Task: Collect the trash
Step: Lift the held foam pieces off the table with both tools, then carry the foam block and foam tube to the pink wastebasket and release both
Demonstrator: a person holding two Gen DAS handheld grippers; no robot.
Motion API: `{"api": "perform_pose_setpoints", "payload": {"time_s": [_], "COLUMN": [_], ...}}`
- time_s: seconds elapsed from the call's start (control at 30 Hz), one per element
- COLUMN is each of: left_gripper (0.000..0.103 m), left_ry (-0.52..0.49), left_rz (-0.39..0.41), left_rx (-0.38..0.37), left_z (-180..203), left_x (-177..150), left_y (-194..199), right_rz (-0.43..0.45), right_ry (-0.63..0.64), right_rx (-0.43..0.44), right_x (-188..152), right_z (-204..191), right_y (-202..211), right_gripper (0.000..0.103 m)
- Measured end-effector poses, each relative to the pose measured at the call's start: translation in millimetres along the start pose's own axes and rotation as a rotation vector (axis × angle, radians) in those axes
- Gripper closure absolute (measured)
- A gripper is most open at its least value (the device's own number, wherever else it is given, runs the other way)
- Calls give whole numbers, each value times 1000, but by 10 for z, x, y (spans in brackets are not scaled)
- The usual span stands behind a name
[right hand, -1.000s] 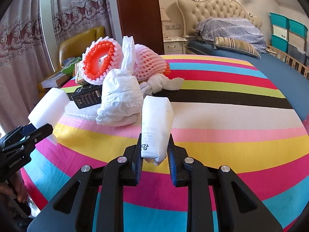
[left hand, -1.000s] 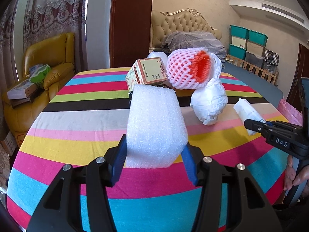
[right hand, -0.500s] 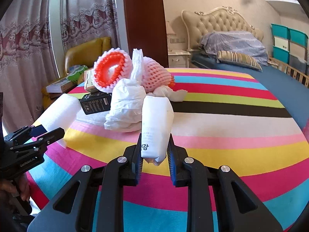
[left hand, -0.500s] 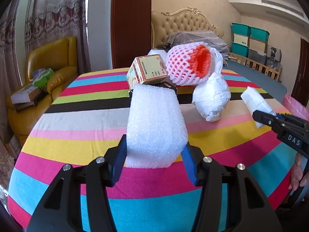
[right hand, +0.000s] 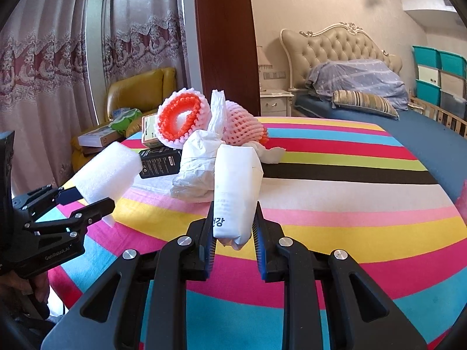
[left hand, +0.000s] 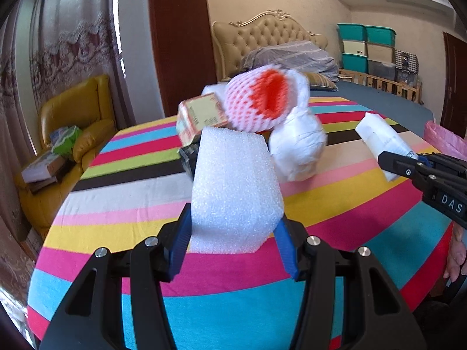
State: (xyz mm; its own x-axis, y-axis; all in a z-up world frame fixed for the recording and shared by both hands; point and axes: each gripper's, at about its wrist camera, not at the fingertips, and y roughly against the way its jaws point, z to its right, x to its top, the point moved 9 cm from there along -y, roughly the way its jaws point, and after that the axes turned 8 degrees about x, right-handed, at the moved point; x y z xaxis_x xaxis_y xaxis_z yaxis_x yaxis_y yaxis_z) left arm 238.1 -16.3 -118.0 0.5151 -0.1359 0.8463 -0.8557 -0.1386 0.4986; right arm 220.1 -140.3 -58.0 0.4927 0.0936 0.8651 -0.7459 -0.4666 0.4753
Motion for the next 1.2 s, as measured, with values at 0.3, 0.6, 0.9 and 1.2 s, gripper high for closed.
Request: {"api": "perform_pose_setpoints", "payload": {"time_s": [0.3, 0.6, 0.9, 1.2], "left_gripper": [51, 51, 51, 51], "left_ry": [-100, -183, -290, -351], "left_rz": [79, 140, 195, 223], "left_rx": [-75, -230, -395, -580], "left_z": [515, 1319, 2293, 3320], "left_x": [340, 647, 838, 1061], "left_y": [148, 276, 489, 615], "right_rz": [58, 120, 190, 210], "right_ry": [-72, -103, -165, -256], "right_rx": [-34, -130, -256, -427], "right_x": [-51, -72, -88, -217], "right_z": [341, 768, 1372, 2228], "right_y": [352, 733, 1226, 1848], "right_gripper": [81, 81, 80, 80]}}
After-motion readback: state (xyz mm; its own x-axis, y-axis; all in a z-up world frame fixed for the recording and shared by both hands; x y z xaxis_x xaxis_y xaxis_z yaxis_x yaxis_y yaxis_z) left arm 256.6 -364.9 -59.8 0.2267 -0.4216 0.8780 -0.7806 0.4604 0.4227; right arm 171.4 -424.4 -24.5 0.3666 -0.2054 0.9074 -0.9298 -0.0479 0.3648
